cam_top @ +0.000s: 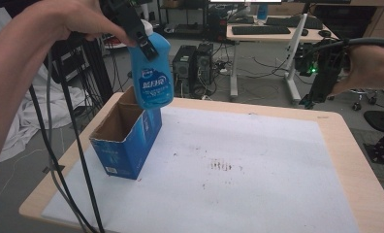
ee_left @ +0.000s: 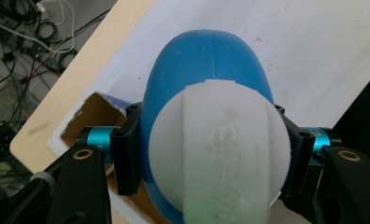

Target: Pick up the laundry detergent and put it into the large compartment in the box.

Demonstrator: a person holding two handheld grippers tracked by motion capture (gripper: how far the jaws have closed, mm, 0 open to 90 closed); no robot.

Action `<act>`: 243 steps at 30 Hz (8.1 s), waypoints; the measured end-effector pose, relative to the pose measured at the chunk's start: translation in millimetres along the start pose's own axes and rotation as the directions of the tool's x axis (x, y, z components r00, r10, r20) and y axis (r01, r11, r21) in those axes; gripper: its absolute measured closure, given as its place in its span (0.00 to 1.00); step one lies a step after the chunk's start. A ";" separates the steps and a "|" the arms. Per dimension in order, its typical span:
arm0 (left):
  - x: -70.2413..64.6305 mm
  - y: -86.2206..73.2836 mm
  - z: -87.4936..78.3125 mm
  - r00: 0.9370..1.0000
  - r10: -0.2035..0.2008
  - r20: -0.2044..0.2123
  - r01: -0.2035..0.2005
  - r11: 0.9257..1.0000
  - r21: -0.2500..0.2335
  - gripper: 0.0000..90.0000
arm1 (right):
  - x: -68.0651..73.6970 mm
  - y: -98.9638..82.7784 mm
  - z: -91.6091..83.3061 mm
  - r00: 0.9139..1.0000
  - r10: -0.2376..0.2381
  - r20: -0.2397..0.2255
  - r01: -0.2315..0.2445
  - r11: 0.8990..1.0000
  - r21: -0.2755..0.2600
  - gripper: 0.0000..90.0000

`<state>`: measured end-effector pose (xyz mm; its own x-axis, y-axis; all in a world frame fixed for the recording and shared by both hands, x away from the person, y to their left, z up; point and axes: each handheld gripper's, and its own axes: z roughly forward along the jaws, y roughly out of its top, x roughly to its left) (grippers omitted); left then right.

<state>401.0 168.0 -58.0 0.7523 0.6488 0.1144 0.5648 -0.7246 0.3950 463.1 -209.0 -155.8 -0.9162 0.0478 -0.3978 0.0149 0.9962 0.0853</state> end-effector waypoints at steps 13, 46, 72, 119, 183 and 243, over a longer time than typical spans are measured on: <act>26.0 -38.8 -7.4 0.997 -0.062 -0.039 0.063 0.998 0.029 0.43 | -0.4 8.4 7.1 1.000 -0.027 -0.006 0.027 1.000 0.005 0.15; 51.3 -88.7 47.1 0.993 -0.115 -0.020 0.116 0.990 0.076 0.43 | 8.0 21.4 18.1 0.997 -0.074 -0.008 0.074 0.997 0.017 0.15; 56.3 -128.6 150.7 0.997 -0.051 0.054 0.042 0.987 0.158 0.43 | 13.2 27.0 39.0 0.995 -0.096 -0.030 0.097 0.995 0.036 0.15; 51.8 -149.8 182.7 0.995 0.043 0.087 -0.056 0.986 0.155 0.42 | 19.0 31.1 44.5 0.993 -0.109 -0.039 0.110 0.993 0.031 0.15; 11.0 -63.2 104.7 0.979 0.204 0.020 -0.205 0.977 0.065 0.29 | 19.8 25.5 36.8 0.995 -0.095 -0.032 0.096 0.995 0.015 0.15; -129.7 20.1 231.7 0.851 0.459 0.257 -0.498 0.859 0.116 0.18 | 26.6 26.3 27.8 0.997 -0.067 -0.029 0.067 0.998 0.004 0.15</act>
<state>393.4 15.5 -276.1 0.9862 0.1598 0.0439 0.1497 -0.9728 0.1766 450.2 -179.6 -189.5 -0.9265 -0.0215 -0.3757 -0.0454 0.9975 0.0548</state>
